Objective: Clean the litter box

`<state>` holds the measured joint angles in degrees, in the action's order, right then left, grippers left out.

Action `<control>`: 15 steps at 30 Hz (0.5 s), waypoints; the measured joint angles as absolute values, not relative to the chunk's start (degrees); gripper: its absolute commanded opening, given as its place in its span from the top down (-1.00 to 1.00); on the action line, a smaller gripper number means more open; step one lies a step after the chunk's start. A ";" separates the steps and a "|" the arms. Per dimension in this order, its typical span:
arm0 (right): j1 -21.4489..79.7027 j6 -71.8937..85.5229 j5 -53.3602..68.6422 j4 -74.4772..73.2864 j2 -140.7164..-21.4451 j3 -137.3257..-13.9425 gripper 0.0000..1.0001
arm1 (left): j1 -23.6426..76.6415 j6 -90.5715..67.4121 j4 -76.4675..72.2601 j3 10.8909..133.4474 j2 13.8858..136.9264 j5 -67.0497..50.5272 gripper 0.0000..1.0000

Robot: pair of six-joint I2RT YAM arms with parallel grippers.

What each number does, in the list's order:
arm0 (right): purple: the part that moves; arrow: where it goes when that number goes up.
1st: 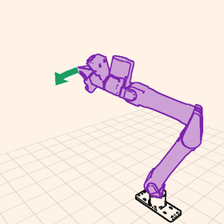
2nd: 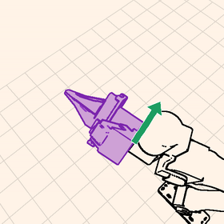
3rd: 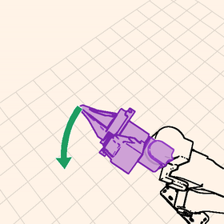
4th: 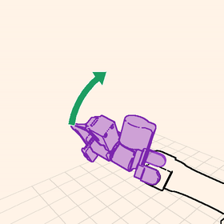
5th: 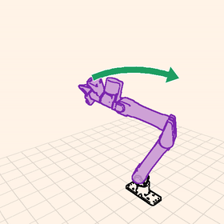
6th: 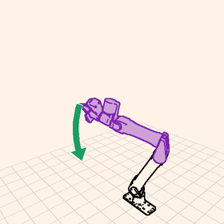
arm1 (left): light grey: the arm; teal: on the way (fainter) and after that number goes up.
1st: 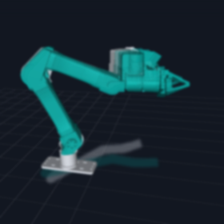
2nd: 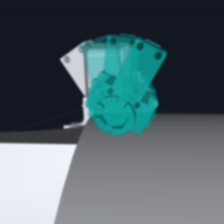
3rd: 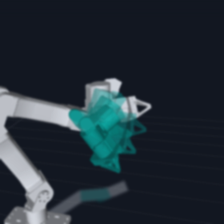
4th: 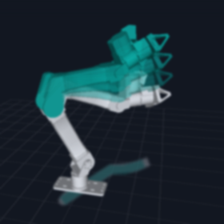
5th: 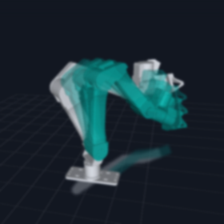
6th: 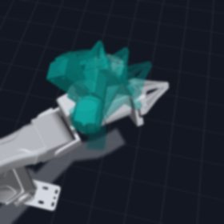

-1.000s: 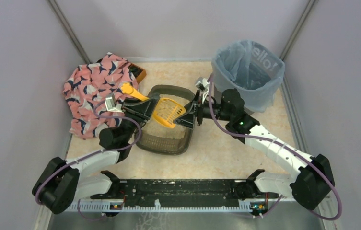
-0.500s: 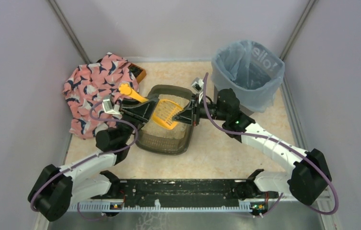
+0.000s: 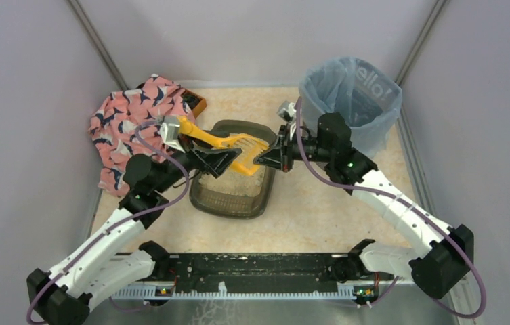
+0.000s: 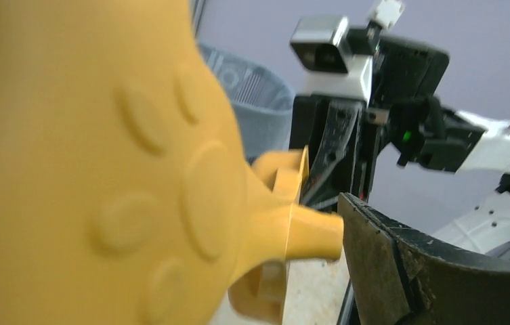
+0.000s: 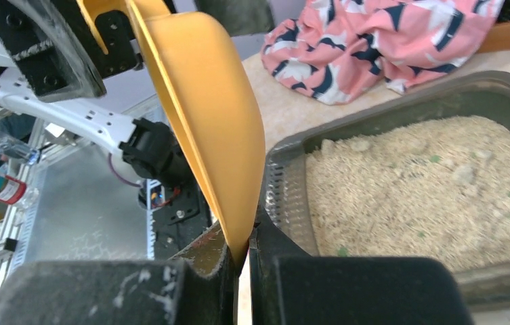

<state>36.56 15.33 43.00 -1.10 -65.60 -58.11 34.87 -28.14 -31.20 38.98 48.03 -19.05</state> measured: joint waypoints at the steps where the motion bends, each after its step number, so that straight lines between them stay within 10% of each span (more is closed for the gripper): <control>1: 35.48 14.90 43.51 -1.78 -65.36 -58.22 1.00 | 34.89 -27.16 -28.16 39.88 47.97 -19.53 -0.79; 15: 29.32 8.88 47.70 -11.20 -64.75 -58.17 1.00 | 34.76 -22.92 -5.23 43.81 43.38 -19.90 -0.80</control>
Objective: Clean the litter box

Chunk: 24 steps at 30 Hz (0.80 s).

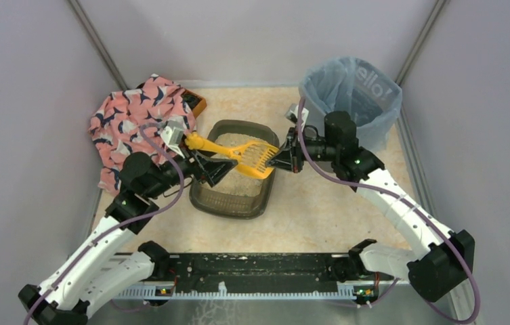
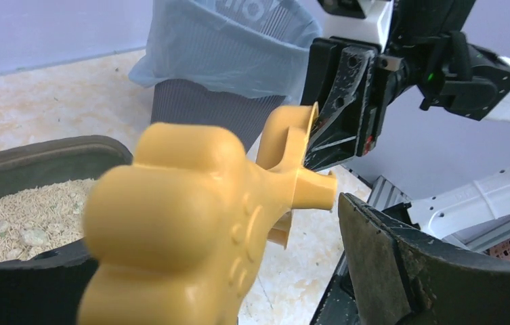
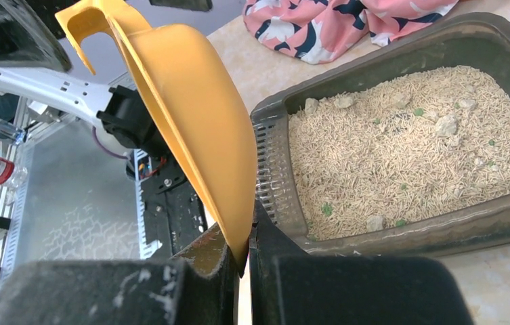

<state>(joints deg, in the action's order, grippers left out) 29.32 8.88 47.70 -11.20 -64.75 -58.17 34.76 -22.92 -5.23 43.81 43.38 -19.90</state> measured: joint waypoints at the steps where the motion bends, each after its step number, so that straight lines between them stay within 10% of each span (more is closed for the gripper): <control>1: 29.21 8.84 47.72 -11.29 -64.60 -58.08 1.00 | 34.72 -23.31 -5.43 43.81 42.48 -19.55 -0.80; 24: 26.11 9.39 51.33 -10.85 -61.04 -54.35 1.00 | 30.24 -30.26 -13.17 43.64 42.92 -21.12 -0.56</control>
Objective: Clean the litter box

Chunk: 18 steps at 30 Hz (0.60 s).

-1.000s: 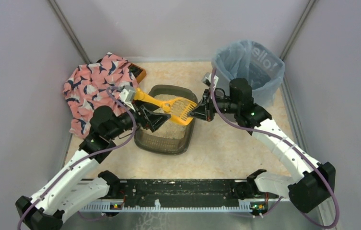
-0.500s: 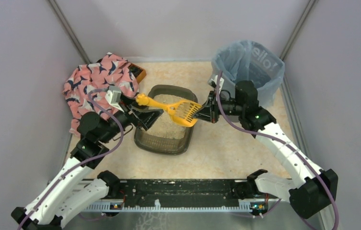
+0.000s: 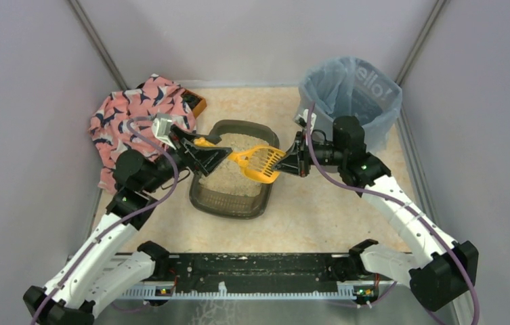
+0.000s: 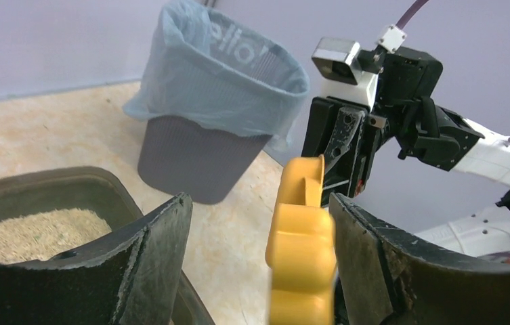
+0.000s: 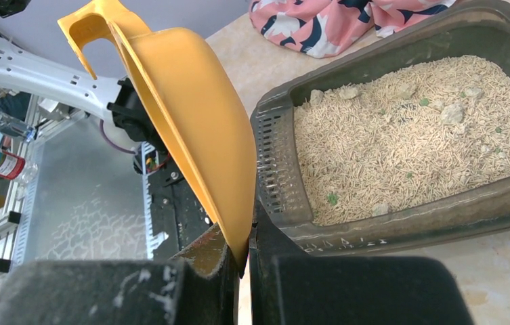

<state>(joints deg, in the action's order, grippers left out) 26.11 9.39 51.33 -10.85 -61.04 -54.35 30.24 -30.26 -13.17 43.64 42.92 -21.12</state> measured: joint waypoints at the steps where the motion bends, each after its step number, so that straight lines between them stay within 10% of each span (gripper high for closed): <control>1: 26.11 9.34 51.33 -10.94 -60.97 -54.35 1.00 | 29.63 -30.89 -13.54 43.62 43.70 -22.41 -0.52; 13: 26.06 8.95 50.70 -12.14 -60.71 -54.33 1.00 | 23.18 -36.91 -19.49 42.39 44.45 -32.18 -0.05; 18: 26.06 8.99 50.74 -12.12 -60.71 -54.33 1.00 | 21.69 -39.83 -23.88 40.16 44.31 -36.23 -0.13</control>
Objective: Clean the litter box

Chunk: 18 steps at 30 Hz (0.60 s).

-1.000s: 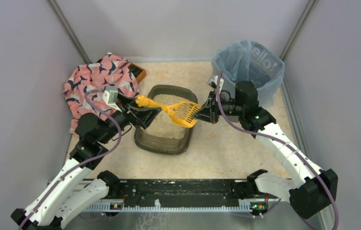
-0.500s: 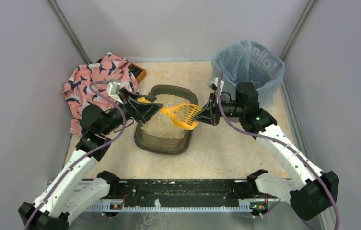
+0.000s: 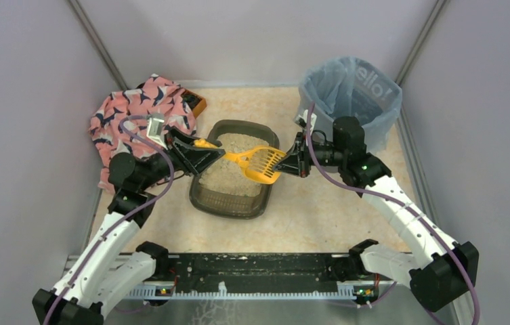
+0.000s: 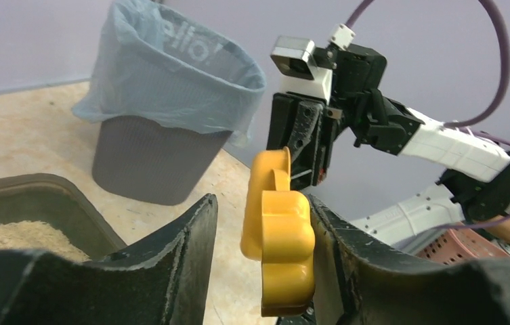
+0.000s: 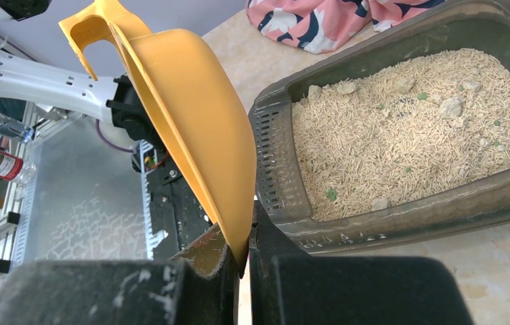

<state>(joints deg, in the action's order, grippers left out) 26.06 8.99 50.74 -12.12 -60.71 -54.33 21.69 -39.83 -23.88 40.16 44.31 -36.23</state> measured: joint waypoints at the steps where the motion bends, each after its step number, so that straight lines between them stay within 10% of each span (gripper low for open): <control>1: 26.06 9.02 50.74 -12.12 -60.73 -54.33 1.00 | 21.61 -40.38 -24.71 39.86 44.58 -37.26 -0.13; 6: 26.06 9.13 50.96 -12.03 -60.77 -54.33 1.00 | 21.47 -42.96 -29.04 38.57 46.48 -41.52 -0.07; 13: 26.06 9.17 51.33 -12.03 -60.82 -54.33 1.00 | 21.47 -44.31 -31.27 38.06 46.70 -43.20 0.59; 18: 26.06 9.19 51.79 -12.01 -60.82 -54.33 1.00 | 21.47 -44.34 -31.73 38.00 46.70 -43.20 0.52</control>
<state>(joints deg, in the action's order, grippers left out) 26.06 9.19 51.79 -12.01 -60.82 -54.33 21.47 -44.34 -31.73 38.00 46.70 -43.20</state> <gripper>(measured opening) 0.043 0.267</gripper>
